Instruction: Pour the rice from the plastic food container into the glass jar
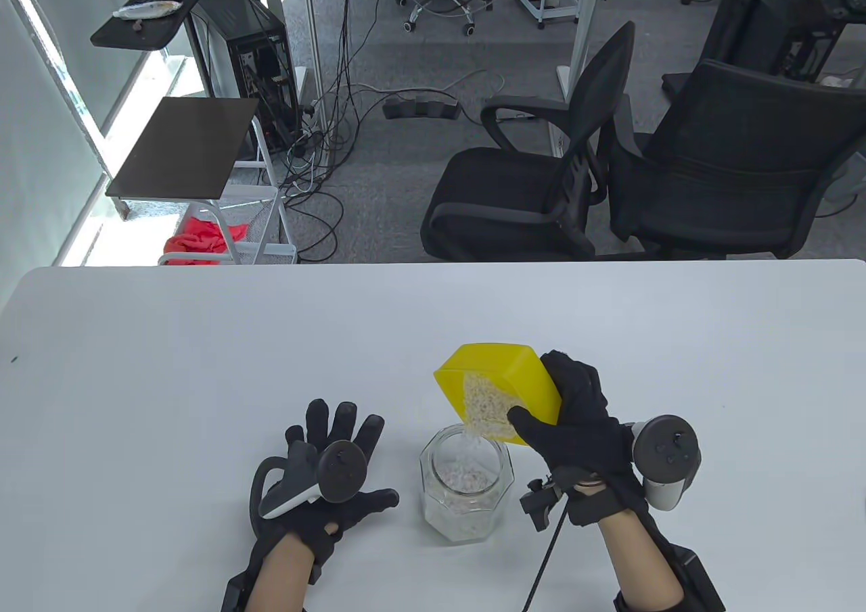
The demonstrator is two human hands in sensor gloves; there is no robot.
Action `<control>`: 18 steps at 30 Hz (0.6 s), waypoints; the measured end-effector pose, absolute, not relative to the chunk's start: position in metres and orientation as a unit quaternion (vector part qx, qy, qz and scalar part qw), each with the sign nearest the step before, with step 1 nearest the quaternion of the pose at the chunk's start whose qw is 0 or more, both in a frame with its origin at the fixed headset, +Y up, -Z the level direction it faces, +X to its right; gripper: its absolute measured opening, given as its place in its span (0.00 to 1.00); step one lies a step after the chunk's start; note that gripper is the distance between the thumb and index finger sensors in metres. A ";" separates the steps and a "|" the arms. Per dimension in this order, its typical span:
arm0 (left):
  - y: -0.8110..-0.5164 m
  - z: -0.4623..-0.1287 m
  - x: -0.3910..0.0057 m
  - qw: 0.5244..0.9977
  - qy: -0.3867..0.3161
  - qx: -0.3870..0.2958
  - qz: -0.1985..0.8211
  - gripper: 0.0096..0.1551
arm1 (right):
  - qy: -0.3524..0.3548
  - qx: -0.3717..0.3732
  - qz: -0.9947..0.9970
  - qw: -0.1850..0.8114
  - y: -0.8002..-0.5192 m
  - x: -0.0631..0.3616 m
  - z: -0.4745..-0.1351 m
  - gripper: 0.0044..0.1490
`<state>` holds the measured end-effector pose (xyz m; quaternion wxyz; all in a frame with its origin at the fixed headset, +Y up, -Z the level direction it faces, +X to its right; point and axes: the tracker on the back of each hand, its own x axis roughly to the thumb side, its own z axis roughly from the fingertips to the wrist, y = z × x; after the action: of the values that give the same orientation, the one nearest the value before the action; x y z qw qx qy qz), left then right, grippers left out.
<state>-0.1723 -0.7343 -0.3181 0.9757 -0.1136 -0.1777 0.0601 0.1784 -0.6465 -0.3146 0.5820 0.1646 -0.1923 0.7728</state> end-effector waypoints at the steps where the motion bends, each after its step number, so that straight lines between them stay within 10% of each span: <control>1: -0.734 -0.318 -0.172 0.976 -0.178 -0.114 0.060 0.64 | -0.193 0.166 0.773 0.581 -0.646 0.178 -0.314 0.55; 18: -0.734 -0.318 -0.172 0.975 -0.179 -0.115 0.059 0.64 | -0.201 0.191 0.775 0.568 -0.643 0.174 -0.312 0.55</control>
<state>-0.1719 -0.7343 -0.3180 0.9754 -0.1150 -0.1785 0.0585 0.1738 -0.6432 -0.3123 0.5682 0.1911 -0.2010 0.7747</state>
